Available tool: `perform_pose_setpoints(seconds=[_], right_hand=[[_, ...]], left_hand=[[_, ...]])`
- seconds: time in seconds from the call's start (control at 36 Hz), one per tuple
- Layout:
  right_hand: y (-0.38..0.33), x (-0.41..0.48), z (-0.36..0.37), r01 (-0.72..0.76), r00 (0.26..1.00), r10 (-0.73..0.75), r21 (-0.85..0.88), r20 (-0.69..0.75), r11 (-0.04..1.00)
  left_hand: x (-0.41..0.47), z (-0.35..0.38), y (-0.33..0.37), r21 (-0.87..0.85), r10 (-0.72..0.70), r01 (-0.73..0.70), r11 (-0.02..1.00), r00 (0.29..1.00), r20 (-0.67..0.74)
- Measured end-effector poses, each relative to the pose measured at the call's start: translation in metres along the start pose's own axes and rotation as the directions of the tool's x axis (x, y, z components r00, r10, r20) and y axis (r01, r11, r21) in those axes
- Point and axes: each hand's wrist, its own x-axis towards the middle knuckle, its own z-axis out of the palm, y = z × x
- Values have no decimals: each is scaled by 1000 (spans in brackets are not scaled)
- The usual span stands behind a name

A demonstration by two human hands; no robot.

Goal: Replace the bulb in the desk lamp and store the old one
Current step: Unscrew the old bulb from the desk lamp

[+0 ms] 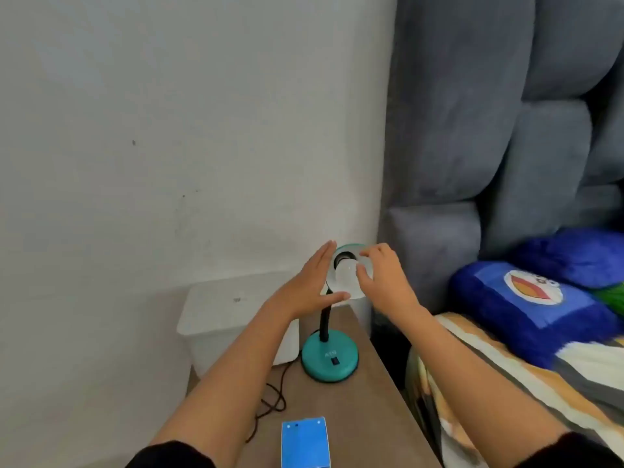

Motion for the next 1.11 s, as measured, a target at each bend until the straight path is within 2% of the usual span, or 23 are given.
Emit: perform_pose_setpoints(seconds=[0.19, 0.39, 0.5, 0.75, 0.83, 0.94, 1.0, 1.03, 1.08, 1.11], right_hand=[[20, 8, 27, -132, 986, 125, 58, 106, 990], [26, 27, 47, -313, 947, 293, 181, 130, 932], [26, 32, 53, -345, 934, 315, 197, 166, 918], [23, 34, 58, -123, 973, 144, -123, 180, 985], [21, 31, 55, 28, 977, 42, -323, 208, 946], [24, 32, 47, 209, 967, -104, -490, 234, 846], [27, 32, 48, 193, 973, -115, -435, 199, 880], [28, 32, 49, 132, 983, -77, -356, 165, 925], [29, 30, 53, -69, 986, 88, -131, 144, 989], [29, 29, 54, -177, 970, 179, -24, 166, 984]], left_hand=[[16, 24, -19, -108, -18, 15, 994, 999, -26], [37, 27, -31, -159, 20, -28, 987, 998, -53], [45, 29, -37, -152, 66, -76, 985, 995, -74], [48, 24, -43, -97, 139, -150, 984, 984, -113], [46, 24, -43, -90, 144, -155, 984, 982, -123], [46, 24, -41, -63, 144, -152, 986, 984, -107], [47, 25, -40, -68, 140, -147, 987, 985, -101], [47, 25, -41, -66, 139, -146, 987, 985, -98], [47, 26, -41, -64, 135, -141, 988, 986, -95], [46, 26, -42, -65, 134, -141, 988, 987, -94]])
